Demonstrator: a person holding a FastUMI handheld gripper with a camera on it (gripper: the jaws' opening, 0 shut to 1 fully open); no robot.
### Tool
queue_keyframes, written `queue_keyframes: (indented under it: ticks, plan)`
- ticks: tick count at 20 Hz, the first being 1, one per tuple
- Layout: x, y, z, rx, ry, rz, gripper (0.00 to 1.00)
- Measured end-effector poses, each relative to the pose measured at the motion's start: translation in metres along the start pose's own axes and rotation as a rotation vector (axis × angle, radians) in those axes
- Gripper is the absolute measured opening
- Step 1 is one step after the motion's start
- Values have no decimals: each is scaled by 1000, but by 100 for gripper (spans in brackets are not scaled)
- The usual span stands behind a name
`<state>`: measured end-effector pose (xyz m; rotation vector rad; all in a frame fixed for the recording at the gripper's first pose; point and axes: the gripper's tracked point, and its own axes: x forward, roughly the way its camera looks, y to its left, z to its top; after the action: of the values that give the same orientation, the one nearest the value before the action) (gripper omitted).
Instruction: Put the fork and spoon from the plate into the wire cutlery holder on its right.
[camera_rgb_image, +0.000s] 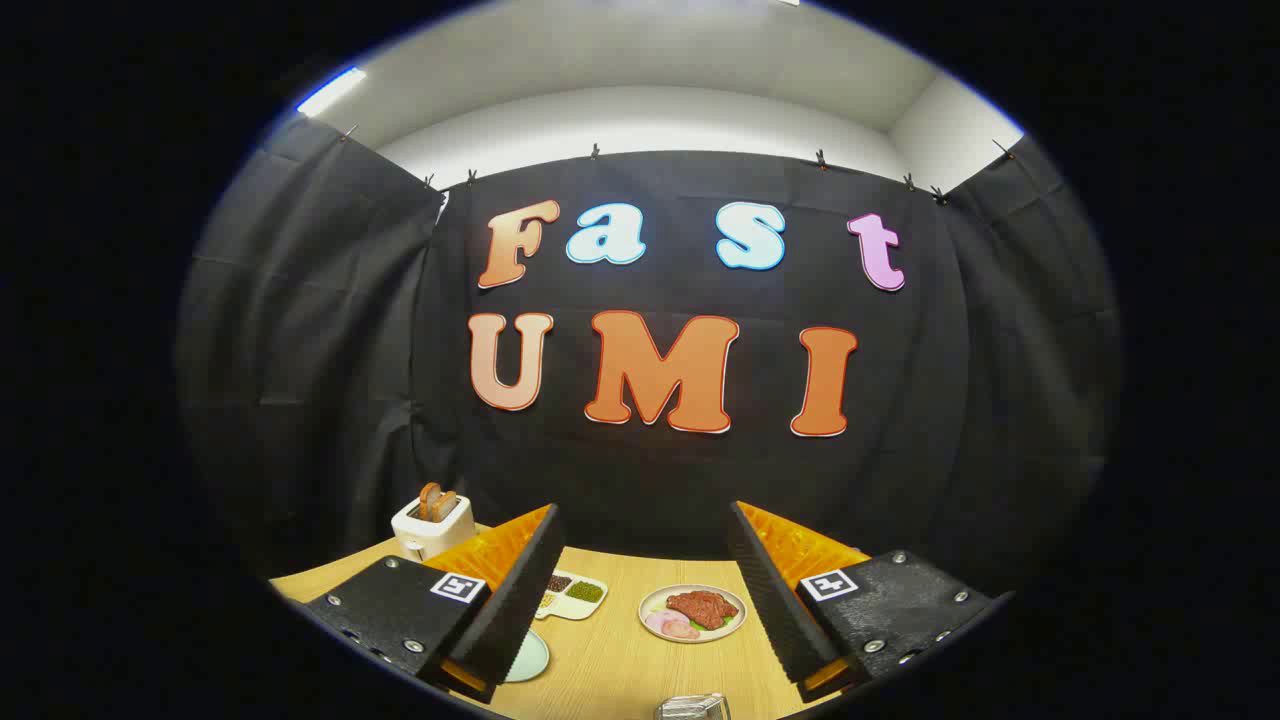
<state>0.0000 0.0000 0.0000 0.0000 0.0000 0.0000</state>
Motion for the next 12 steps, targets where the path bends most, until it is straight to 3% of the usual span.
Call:
queue_keyframes:
  ticks: [12]
  plan:
    - [6, 10, 25, 35, -60, -4, 98]
